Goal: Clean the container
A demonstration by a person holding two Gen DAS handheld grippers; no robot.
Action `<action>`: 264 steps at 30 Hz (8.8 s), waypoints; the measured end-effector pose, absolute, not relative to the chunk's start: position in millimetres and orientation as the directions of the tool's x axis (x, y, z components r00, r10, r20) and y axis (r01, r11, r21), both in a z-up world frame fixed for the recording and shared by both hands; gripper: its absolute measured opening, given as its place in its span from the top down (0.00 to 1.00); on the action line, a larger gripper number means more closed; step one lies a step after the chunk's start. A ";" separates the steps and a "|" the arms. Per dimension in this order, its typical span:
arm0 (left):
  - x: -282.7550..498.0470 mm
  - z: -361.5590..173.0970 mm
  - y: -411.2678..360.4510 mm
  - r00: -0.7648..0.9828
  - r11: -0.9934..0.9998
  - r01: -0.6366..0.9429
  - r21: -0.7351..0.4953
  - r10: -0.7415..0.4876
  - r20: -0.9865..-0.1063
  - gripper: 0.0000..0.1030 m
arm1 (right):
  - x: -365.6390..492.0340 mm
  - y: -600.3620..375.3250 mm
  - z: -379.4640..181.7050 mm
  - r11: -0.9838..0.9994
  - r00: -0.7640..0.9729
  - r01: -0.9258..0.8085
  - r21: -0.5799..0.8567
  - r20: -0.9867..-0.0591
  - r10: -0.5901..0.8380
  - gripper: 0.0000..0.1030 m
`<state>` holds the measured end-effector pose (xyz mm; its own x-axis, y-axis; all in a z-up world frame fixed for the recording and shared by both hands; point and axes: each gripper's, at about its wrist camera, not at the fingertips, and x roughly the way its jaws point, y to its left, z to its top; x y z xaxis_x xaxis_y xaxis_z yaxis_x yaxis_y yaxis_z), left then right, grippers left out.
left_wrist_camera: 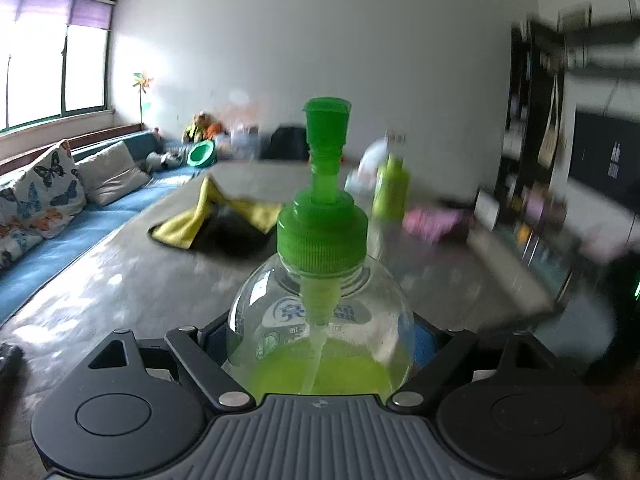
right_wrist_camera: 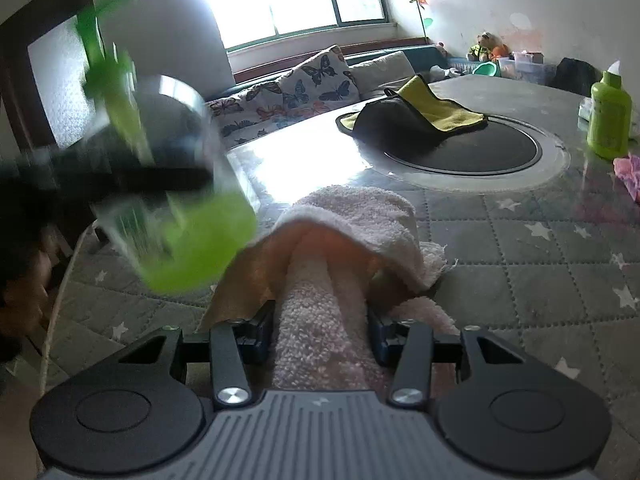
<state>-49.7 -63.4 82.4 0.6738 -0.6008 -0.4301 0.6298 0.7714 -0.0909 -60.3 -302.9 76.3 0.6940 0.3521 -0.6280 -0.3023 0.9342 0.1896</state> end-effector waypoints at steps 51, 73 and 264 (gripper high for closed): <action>5.2 43.2 -51.3 0.801 0.899 0.433 -0.066 -0.417 -0.430 0.16 | -23.6 -310.5 75.1 0.954 0.716 -0.244 0.174 -0.631 0.299 0.57; 28.1 25.4 -61.7 0.807 0.917 0.394 -0.062 -0.377 -0.455 0.13 | 31.3 -328.5 81.8 0.962 0.780 -0.156 0.225 -0.570 0.260 0.37; 18.8 -2.1 9.0 0.774 0.998 0.059 0.011 -0.039 -0.632 0.00 | 2.5 -382.6 61.9 0.962 0.744 0.272 0.017 -0.638 -0.199 0.00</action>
